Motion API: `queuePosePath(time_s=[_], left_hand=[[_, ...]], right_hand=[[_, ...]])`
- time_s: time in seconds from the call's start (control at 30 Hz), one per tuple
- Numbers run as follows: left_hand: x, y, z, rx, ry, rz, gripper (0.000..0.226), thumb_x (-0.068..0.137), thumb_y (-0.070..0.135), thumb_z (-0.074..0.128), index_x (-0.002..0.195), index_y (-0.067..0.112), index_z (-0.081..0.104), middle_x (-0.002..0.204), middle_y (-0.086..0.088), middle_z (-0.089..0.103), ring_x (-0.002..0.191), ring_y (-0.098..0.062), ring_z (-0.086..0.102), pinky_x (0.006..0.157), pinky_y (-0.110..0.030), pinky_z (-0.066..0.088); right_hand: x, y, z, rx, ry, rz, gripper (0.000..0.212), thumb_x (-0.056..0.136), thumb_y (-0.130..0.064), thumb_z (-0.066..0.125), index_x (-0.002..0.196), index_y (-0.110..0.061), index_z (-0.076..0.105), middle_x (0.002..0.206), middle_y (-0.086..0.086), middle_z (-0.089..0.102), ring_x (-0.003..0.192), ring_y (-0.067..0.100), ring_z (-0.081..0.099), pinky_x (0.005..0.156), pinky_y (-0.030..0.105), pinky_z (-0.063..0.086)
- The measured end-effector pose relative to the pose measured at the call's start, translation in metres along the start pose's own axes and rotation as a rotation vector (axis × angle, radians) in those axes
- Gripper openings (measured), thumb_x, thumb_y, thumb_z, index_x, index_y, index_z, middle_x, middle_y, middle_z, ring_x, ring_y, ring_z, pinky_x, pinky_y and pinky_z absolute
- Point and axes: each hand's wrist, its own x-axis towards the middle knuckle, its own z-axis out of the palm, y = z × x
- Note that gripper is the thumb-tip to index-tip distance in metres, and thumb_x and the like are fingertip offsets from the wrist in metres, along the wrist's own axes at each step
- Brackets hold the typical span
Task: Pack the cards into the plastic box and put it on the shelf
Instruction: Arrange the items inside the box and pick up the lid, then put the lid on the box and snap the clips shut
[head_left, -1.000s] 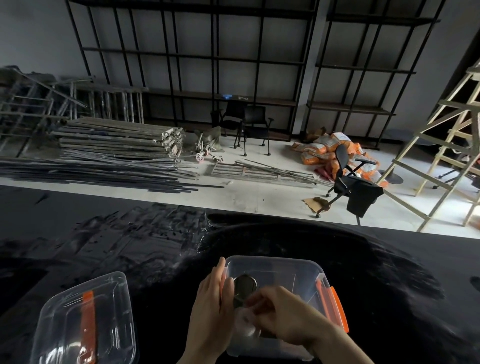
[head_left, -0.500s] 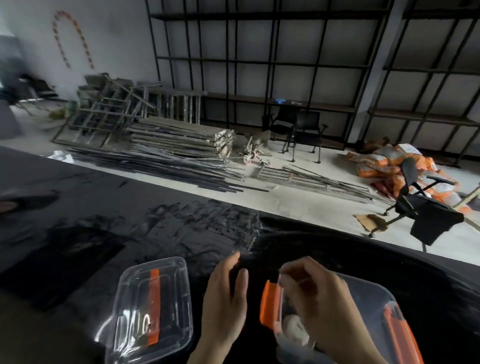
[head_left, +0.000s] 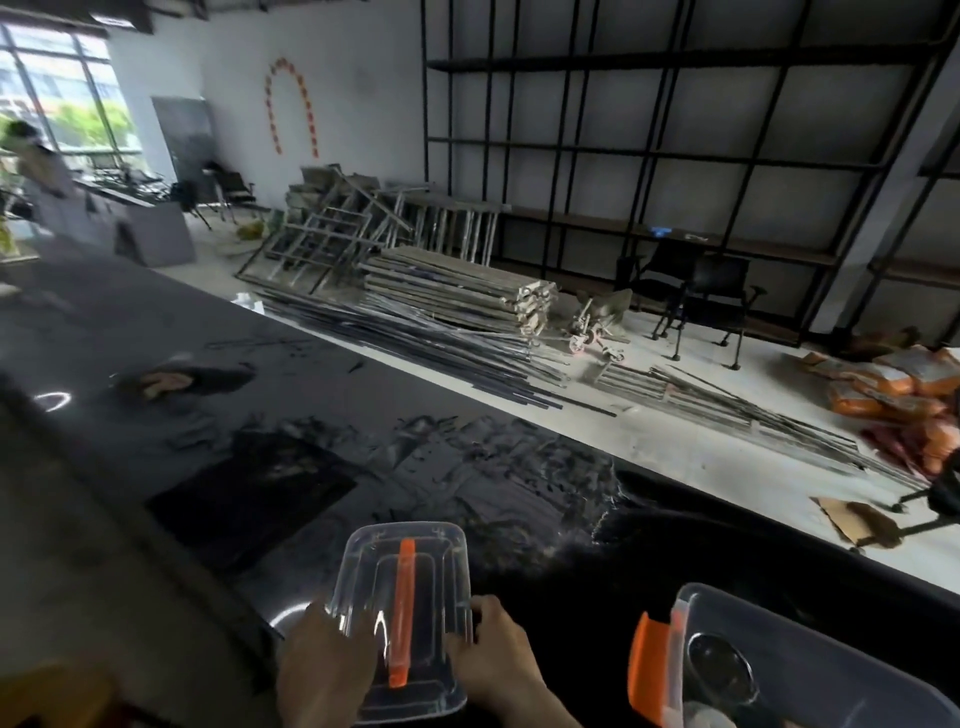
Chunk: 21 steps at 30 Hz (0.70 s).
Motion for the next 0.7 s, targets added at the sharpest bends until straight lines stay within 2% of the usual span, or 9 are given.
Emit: queuePosePath(time_s=[0.07, 0.1, 0.23, 0.3, 0.37, 0.43, 0.53, 0.63, 0.7], left_hand=[[-0.003, 0.005, -0.006, -0.071, -0.011, -0.016, 0.059, 0.090, 0.064, 0.043, 0.126, 0.021, 0.063, 0.090, -0.003, 0.064, 0.082, -0.024, 0.055, 0.080, -0.040, 0.046], [-0.004, 0.009, -0.008, -0.093, -0.005, -0.021, 0.050, 0.094, 0.051, 0.048, 0.130, 0.019, 0.061, 0.095, -0.006, 0.067, 0.085, -0.025, 0.056, 0.082, -0.040, 0.047], [0.000, 0.033, -0.012, -0.179, 0.042, -0.014, 0.041, 0.098, 0.026, 0.053, 0.138, 0.016, 0.055, 0.130, -0.010, 0.067, 0.113, -0.030, 0.062, 0.095, -0.043, 0.045], [0.001, 0.055, -0.013, -0.243, 0.064, 0.038, 0.038, 0.097, 0.025, 0.056, 0.135, 0.022, 0.058, 0.129, -0.004, 0.068, 0.117, -0.030, 0.062, 0.096, -0.042, 0.044], [-0.002, 0.082, -0.009, -0.355, 0.072, 0.110, 0.033, 0.094, 0.029, 0.061, 0.127, 0.027, 0.064, 0.120, 0.000, 0.072, 0.111, -0.027, 0.065, 0.094, -0.041, 0.047], [-0.013, 0.114, -0.003, -0.513, 0.044, 0.186, 0.025, 0.089, 0.022, 0.066, 0.113, 0.028, 0.068, 0.105, 0.002, 0.074, 0.101, -0.025, 0.068, 0.091, -0.042, 0.051], [-0.038, 0.162, 0.011, -0.678, -0.035, 0.251, 0.023, 0.081, 0.013, 0.069, 0.100, 0.026, 0.069, 0.093, 0.002, 0.074, 0.089, -0.024, 0.070, 0.086, -0.047, 0.055], [-0.059, 0.200, 0.025, -0.842, -0.163, 0.222, 0.021, 0.082, 0.033, 0.072, 0.100, 0.025, 0.066, 0.089, -0.003, 0.075, 0.083, -0.029, 0.073, 0.083, -0.053, 0.057], [-0.065, 0.221, 0.034, -0.820, -0.244, 0.208, 0.048, 0.078, 0.054, 0.069, 0.111, 0.019, 0.062, 0.100, -0.009, 0.074, 0.095, -0.032, 0.071, 0.088, -0.055, 0.055]], right_hand=[[0.006, 0.000, 0.003, 0.044, 0.033, 0.040, 0.045, 0.088, -0.040, 0.059, 0.130, -0.026, 0.051, 0.118, -0.003, 0.069, 0.112, 0.018, 0.064, 0.097, 0.034, 0.051], [0.009, -0.001, 0.001, 0.058, 0.058, 0.063, 0.043, 0.087, -0.037, 0.060, 0.128, -0.026, 0.053, 0.114, -0.003, 0.070, 0.108, 0.017, 0.065, 0.095, 0.034, 0.052], [0.020, -0.002, -0.025, 0.117, 0.211, 0.081, 0.036, 0.082, -0.025, 0.063, 0.118, -0.022, 0.064, 0.099, -0.004, 0.073, 0.101, 0.018, 0.069, 0.090, 0.031, 0.054], [0.023, -0.004, -0.050, 0.194, 0.300, 0.034, 0.029, 0.082, -0.022, 0.068, 0.111, -0.022, 0.066, 0.086, -0.009, 0.070, 0.096, 0.016, 0.069, 0.090, 0.030, 0.054], [0.022, -0.004, -0.079, 0.283, 0.381, -0.029, 0.029, 0.081, -0.023, 0.073, 0.109, -0.026, 0.066, 0.092, -0.011, 0.072, 0.094, 0.011, 0.069, 0.089, 0.030, 0.056], [0.022, 0.000, -0.112, 0.407, 0.431, -0.106, 0.032, 0.081, -0.015, 0.071, 0.110, -0.028, 0.068, 0.101, -0.009, 0.074, 0.092, 0.009, 0.071, 0.085, 0.037, 0.061], [0.015, 0.019, -0.171, 0.574, 0.523, -0.213, 0.036, 0.082, -0.006, 0.068, 0.101, -0.036, 0.070, 0.107, -0.003, 0.076, 0.098, 0.018, 0.073, 0.087, 0.050, 0.061], [-0.009, 0.041, -0.238, 0.770, 0.544, -0.224, 0.041, 0.087, 0.007, 0.058, 0.107, -0.027, 0.069, 0.116, 0.004, 0.076, 0.111, 0.034, 0.069, 0.101, 0.052, 0.053], [-0.035, 0.057, -0.279, 0.864, 0.524, -0.216, 0.040, 0.090, 0.015, 0.050, 0.115, -0.012, 0.065, 0.113, 0.006, 0.078, 0.107, 0.040, 0.068, 0.093, 0.053, 0.050]])
